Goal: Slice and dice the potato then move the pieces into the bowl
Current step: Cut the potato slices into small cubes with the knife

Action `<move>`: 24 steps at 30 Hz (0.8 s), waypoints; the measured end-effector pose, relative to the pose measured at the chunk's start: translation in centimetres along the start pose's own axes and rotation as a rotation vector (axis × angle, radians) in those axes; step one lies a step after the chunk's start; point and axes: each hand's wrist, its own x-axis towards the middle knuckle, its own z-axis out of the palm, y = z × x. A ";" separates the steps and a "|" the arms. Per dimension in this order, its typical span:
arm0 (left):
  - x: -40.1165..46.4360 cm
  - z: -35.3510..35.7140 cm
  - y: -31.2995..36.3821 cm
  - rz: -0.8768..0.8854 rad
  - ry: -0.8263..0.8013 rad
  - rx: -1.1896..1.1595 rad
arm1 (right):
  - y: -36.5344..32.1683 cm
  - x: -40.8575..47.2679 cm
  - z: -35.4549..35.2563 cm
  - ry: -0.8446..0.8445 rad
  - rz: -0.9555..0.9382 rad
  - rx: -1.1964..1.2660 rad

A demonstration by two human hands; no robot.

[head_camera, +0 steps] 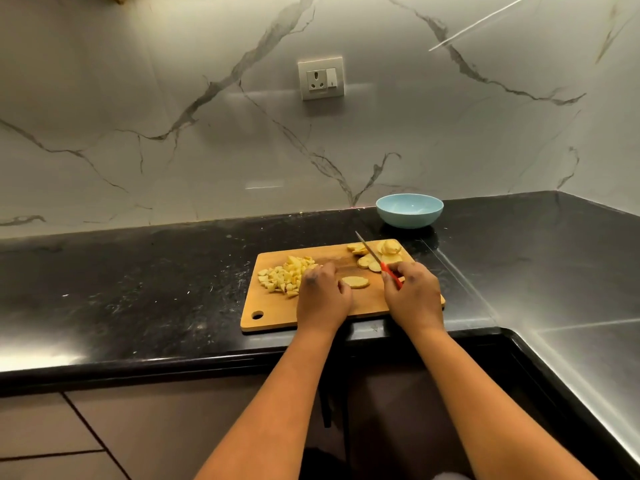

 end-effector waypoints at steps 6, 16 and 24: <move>-0.5 -0.8 -0.1 -0.028 -0.074 0.022 | 0.6 -2.7 -1.8 -0.019 0.006 -0.038; -0.6 -1.1 0.3 0.016 -0.097 0.059 | -1.3 -4.0 -2.5 -0.112 0.133 -0.123; -0.5 -0.6 -0.1 0.051 -0.088 0.102 | -2.0 -4.4 -2.1 -0.099 0.156 -0.068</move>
